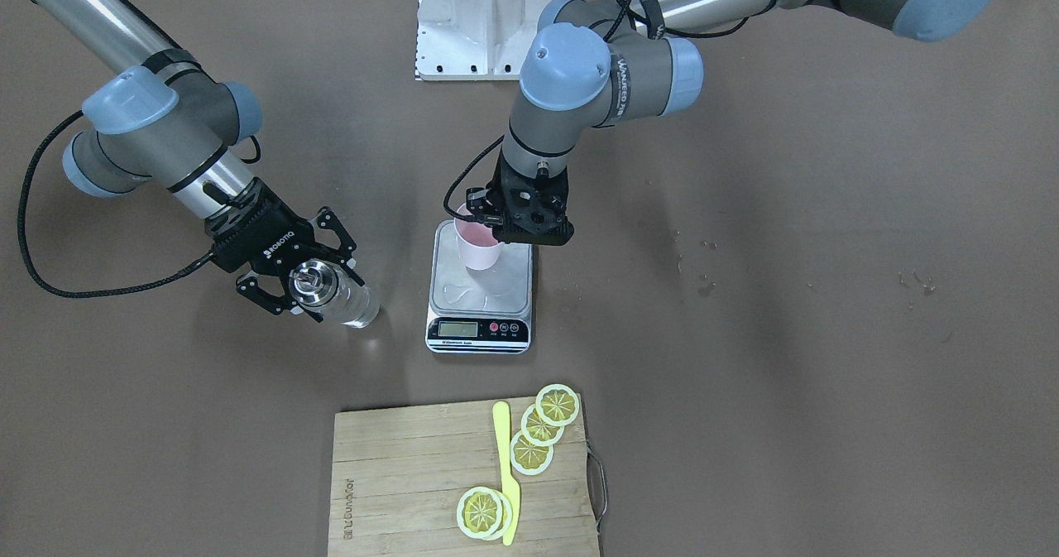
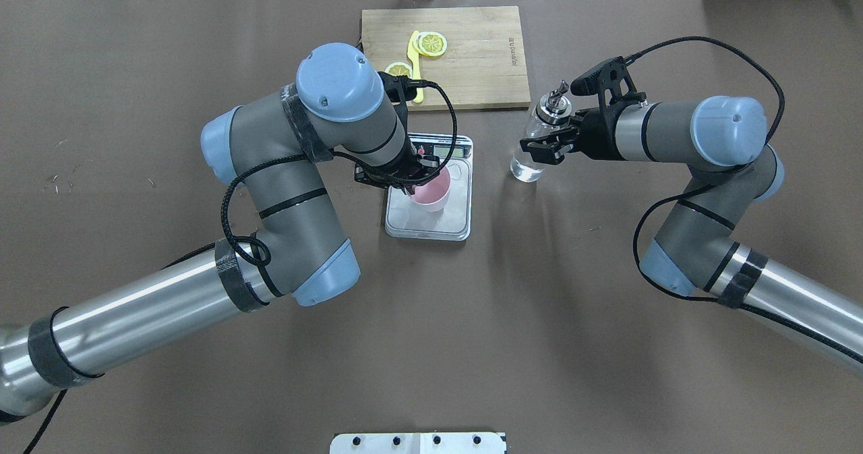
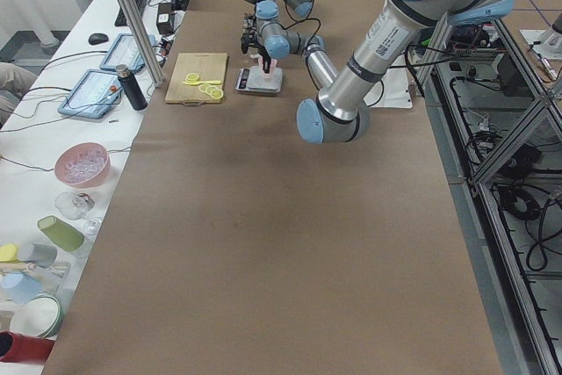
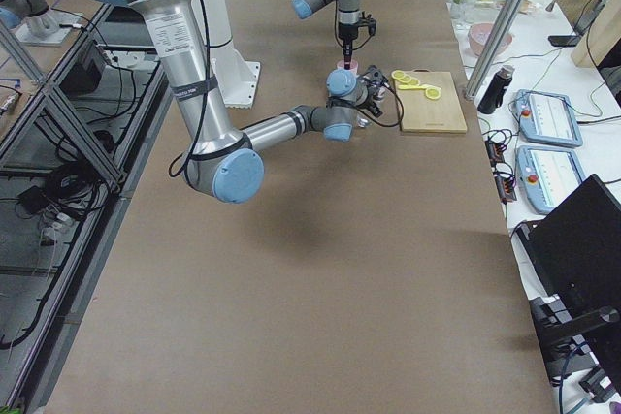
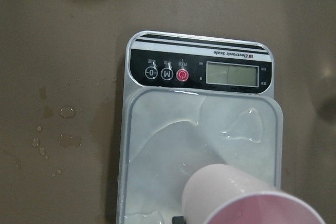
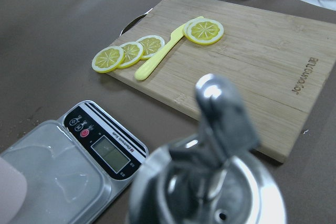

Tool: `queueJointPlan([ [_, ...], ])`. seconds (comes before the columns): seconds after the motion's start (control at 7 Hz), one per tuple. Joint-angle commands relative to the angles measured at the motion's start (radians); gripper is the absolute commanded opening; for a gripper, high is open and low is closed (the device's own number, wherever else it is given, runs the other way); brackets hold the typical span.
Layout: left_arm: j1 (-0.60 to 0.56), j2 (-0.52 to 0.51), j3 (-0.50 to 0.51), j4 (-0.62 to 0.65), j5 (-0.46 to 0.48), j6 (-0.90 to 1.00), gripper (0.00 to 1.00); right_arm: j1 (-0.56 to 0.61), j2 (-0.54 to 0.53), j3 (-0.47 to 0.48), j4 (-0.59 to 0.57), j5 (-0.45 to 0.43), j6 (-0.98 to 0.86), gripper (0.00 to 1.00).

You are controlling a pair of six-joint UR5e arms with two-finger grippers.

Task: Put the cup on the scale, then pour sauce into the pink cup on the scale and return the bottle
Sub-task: 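Release the cup and withdraw the left gripper while the right gripper lifts the bottle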

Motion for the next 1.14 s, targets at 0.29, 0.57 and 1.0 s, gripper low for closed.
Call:
queueJointPlan([
  [0.29,-0.024,-0.013,0.013,-0.004,-0.001,0.000,0.64,0.003,0.018,0.012,-0.070,0.010,0.001,0.00],
  [0.57,-0.027,-0.013,0.007,-0.002,-0.003,-0.002,0.87,0.007,0.022,0.058,-0.144,0.024,-0.007,0.00],
  [1.0,-0.096,0.027,-0.092,0.027,-0.067,0.013,0.96,0.016,0.016,0.172,-0.325,0.033,-0.048,0.00],
])
